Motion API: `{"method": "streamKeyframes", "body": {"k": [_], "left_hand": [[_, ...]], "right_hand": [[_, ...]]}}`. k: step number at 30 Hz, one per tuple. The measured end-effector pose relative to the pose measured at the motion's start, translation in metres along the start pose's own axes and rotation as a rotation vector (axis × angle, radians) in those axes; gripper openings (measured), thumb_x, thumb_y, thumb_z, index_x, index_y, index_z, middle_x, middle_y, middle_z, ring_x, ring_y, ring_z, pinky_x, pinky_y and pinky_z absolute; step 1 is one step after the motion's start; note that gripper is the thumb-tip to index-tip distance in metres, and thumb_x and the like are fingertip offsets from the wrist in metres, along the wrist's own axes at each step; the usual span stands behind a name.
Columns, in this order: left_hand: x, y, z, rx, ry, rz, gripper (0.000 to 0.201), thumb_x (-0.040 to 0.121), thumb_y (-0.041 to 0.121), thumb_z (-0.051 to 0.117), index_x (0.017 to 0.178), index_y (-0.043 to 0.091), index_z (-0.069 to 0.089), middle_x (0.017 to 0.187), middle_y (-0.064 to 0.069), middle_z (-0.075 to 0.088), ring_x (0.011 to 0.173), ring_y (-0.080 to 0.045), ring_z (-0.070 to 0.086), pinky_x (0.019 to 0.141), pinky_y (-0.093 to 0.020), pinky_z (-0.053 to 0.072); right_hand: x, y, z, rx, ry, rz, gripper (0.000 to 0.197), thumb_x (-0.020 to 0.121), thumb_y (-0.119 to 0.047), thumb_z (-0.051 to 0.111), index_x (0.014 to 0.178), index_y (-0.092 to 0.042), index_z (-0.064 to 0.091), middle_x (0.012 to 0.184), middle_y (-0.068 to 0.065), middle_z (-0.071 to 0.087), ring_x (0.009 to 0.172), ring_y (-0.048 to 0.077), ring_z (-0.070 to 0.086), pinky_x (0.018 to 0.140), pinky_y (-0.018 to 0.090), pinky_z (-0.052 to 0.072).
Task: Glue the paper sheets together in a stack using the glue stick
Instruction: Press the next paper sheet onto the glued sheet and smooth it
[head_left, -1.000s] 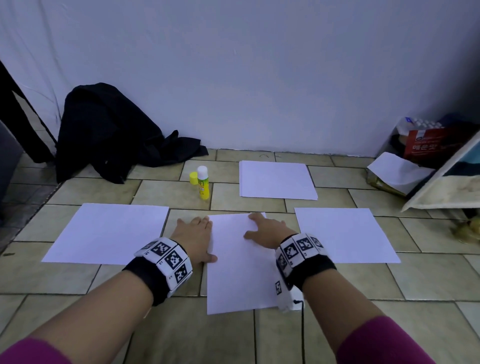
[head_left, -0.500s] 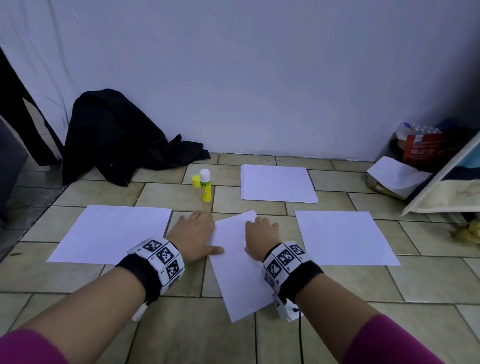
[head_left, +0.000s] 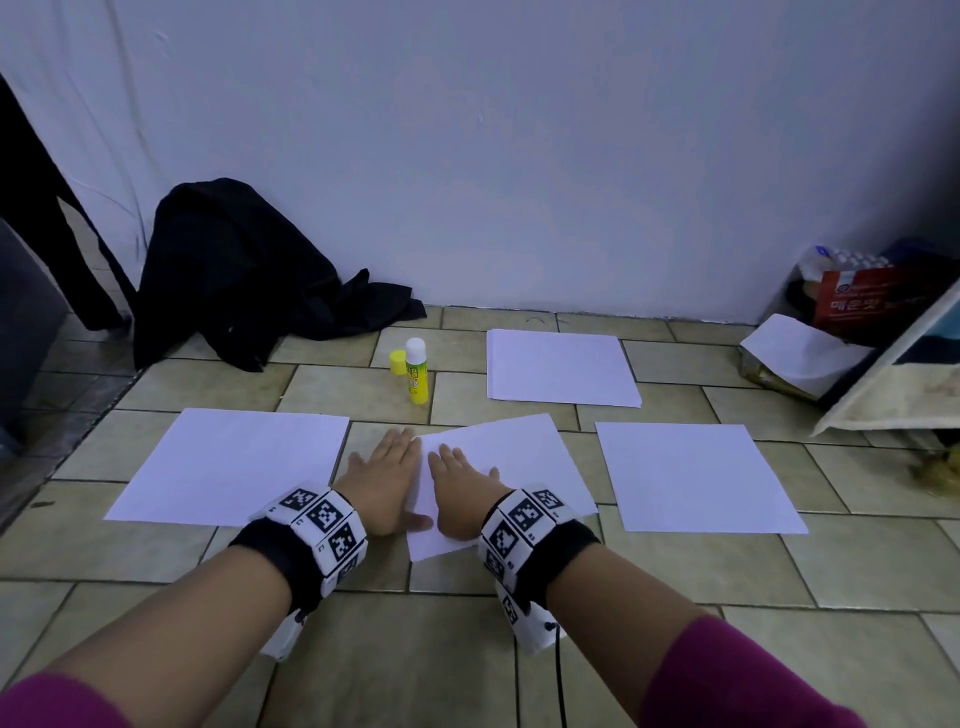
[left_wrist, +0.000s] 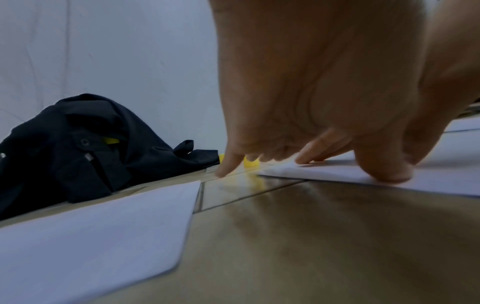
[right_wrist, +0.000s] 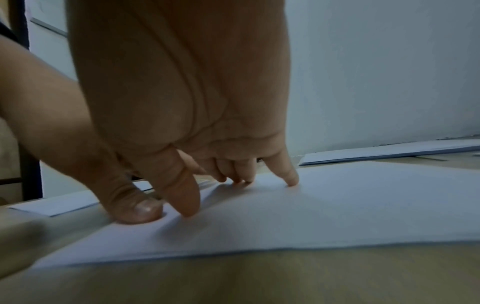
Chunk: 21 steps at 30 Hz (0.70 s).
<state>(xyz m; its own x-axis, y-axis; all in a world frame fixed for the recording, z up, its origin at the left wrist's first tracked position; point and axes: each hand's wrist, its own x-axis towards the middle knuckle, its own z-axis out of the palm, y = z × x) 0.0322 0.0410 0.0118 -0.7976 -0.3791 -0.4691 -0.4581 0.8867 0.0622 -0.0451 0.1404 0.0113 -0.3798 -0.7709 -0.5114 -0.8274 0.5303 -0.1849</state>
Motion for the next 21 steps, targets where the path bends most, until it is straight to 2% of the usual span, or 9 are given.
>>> {"method": "streamKeyframes", "body": {"k": [2, 6, 9, 11, 14, 18, 21], "left_hand": [[0.002, -0.001, 0.000, 0.021, -0.082, -0.011, 0.107, 0.088, 0.056, 0.055, 0.150, 0.002, -0.014, 0.158, -0.012, -0.023, 0.146, -0.025, -0.021, 0.119, -0.052, 0.002], [0.005, 0.000, 0.002, -0.014, -0.143, -0.040, 0.112, 0.087, 0.058, 0.056, 0.149, -0.001, -0.016, 0.157, -0.017, -0.022, 0.146, -0.027, -0.020, 0.118, -0.053, 0.003], [0.007, -0.005, 0.007, 0.006, -0.147, -0.028, 0.111, 0.087, 0.063, 0.050, 0.149, 0.001, -0.018, 0.156, -0.015, -0.025, 0.145, -0.025, -0.022, 0.118, -0.055, 0.003], [0.010, -0.010, 0.010, 0.011, -0.153, -0.027, 0.110, 0.088, 0.066, 0.046, 0.148, 0.001, -0.021, 0.156, -0.013, -0.027, 0.145, -0.023, -0.023, 0.117, -0.057, 0.003], [0.012, -0.011, 0.012, 0.047, -0.157, -0.026, 0.110, 0.088, 0.067, 0.043, 0.147, 0.001, -0.022, 0.155, -0.013, -0.028, 0.145, -0.022, -0.022, 0.116, -0.059, 0.004], [0.010, -0.010, 0.010, 0.059, -0.158, -0.036, 0.109, 0.088, 0.067, 0.043, 0.148, 0.003, -0.022, 0.156, -0.011, -0.028, 0.146, -0.021, -0.022, 0.115, -0.060, 0.003], [0.008, -0.009, 0.008, 0.070, -0.156, -0.038, 0.108, 0.088, 0.067, 0.043, 0.148, 0.005, -0.022, 0.156, -0.010, -0.029, 0.146, -0.020, -0.022, 0.115, -0.060, 0.001]], "right_hand": [[0.004, -0.001, -0.005, -0.013, -0.036, -0.030, 0.081, 0.097, -0.025, 0.050, 0.152, -0.006, -0.007, 0.160, 0.005, -0.011, 0.148, 0.017, -0.007, 0.117, 0.055, 0.010], [0.013, -0.008, -0.009, -0.058, -0.019, -0.091, 0.088, 0.094, -0.037, 0.053, 0.152, -0.007, -0.006, 0.161, 0.005, -0.008, 0.148, 0.017, -0.006, 0.117, 0.057, 0.003], [0.016, -0.003, -0.014, -0.066, -0.035, -0.121, 0.075, 0.097, -0.026, 0.045, 0.153, -0.012, -0.004, 0.161, 0.002, -0.007, 0.148, 0.015, -0.002, 0.117, 0.054, -0.002], [0.016, 0.011, -0.021, -0.041, -0.041, -0.102, 0.066, 0.098, -0.017, 0.035, 0.154, -0.017, -0.001, 0.161, -0.003, -0.003, 0.148, 0.013, 0.007, 0.117, 0.052, -0.007], [0.015, 0.039, -0.031, 0.053, -0.028, -0.023, 0.061, 0.099, -0.018, 0.029, 0.154, -0.024, 0.004, 0.161, -0.005, 0.005, 0.145, 0.019, 0.021, 0.117, 0.048, -0.009], [0.013, 0.074, -0.041, 0.152, 0.003, 0.108, 0.053, 0.103, -0.028, 0.024, 0.153, -0.026, 0.010, 0.159, 0.002, 0.019, 0.144, 0.025, 0.025, 0.119, 0.044, -0.003], [0.015, 0.093, -0.045, 0.177, 0.033, 0.221, 0.053, 0.102, -0.038, 0.028, 0.152, -0.025, 0.015, 0.154, 0.005, 0.030, 0.139, 0.027, 0.032, 0.118, 0.042, 0.013]]}}
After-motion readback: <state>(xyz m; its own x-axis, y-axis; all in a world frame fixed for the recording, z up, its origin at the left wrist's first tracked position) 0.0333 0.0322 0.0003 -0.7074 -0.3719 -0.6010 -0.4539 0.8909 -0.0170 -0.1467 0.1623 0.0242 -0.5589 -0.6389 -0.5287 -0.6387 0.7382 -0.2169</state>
